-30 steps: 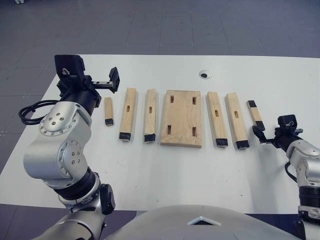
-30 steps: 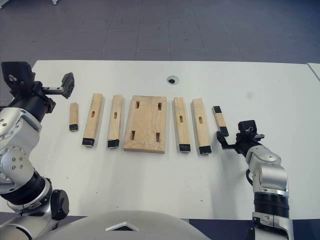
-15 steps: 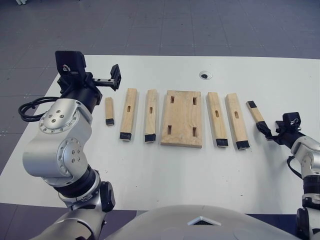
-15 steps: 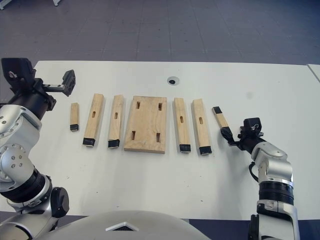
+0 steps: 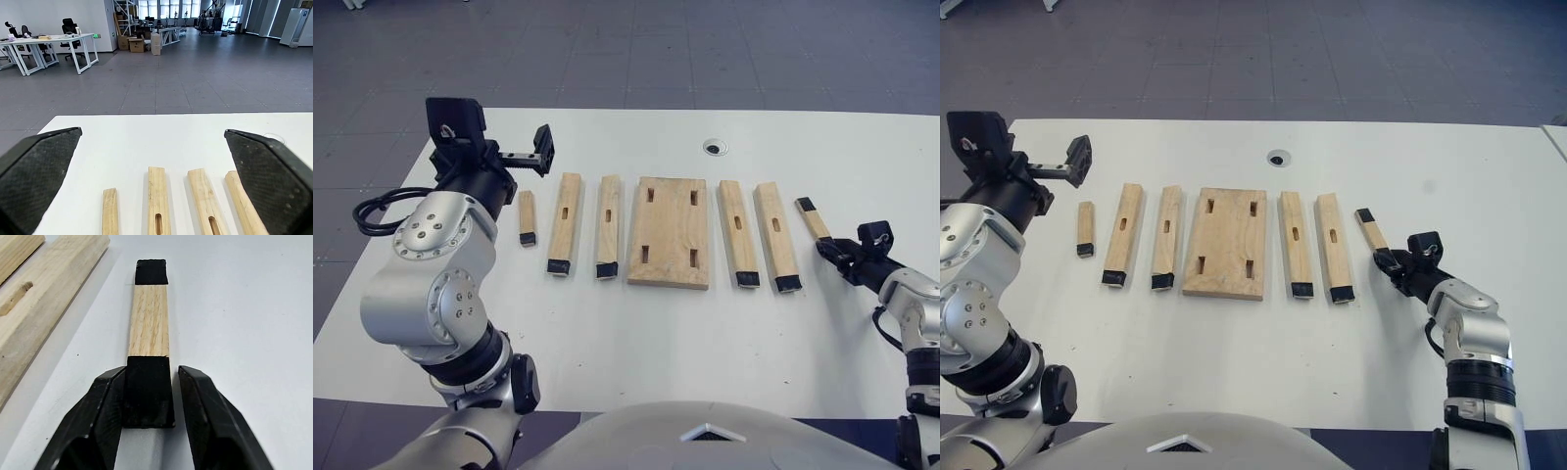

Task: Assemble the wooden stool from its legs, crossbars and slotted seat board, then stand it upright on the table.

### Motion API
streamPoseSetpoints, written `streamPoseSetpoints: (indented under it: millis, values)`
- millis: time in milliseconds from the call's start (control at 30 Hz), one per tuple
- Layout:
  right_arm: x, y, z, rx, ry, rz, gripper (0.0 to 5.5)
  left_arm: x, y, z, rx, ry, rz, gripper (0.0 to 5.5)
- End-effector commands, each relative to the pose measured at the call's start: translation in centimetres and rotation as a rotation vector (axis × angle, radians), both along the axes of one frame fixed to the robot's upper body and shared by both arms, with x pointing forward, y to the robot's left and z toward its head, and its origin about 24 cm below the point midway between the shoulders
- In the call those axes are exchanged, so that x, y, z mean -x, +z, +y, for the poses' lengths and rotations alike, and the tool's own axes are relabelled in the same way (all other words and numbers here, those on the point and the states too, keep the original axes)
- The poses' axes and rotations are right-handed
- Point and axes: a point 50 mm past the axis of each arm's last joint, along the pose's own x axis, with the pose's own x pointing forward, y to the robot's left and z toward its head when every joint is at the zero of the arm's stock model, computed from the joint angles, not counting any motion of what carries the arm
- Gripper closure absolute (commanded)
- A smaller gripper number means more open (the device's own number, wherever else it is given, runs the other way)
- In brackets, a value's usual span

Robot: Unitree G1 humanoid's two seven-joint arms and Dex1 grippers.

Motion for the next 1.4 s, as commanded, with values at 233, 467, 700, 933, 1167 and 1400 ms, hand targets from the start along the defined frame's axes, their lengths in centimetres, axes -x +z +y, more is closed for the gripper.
streamPoseSetpoints:
  millis: [233, 467, 700, 933, 1167, 1400]
  values:
    - [-2.4, 1.1, 3.4, -0.068, -0.018, -0.029, 4.22, -0.7, 0.2, 0.3, 0.024, 0.0, 0.0, 0.07]
    - [-6.9, 12.9, 11.5, -0.137, 0.206, -0.43, 4.22, -2.8, 0.5, -1.2, 0.491, -0.31, 0.021, 0.07]
    - [-6.6, 16.0, 16.6, -0.22, 0.363, -0.5, 4.22, -4.4, 1.5, -3.5, 0.872, -0.49, -0.001, 0.07]
    - [-4.9, 18.2, 21.3, -0.332, 0.555, -0.533, 4.22, -5.6, 1.0, -4.9, 1.021, -0.52, 0.042, 0.07]
    - [-4.1, 18.1, 23.9, -0.381, 0.65, -0.523, 4.22, -6.0, 1.6, -6.2, 1.12, -0.615, 0.064, 0.07]
    - [-3.2, 17.9, 25.8, -0.419, 0.722, -0.505, 4.22, -6.2, 1.4, -6.9, 1.225, -0.615, 0.086, 0.07]
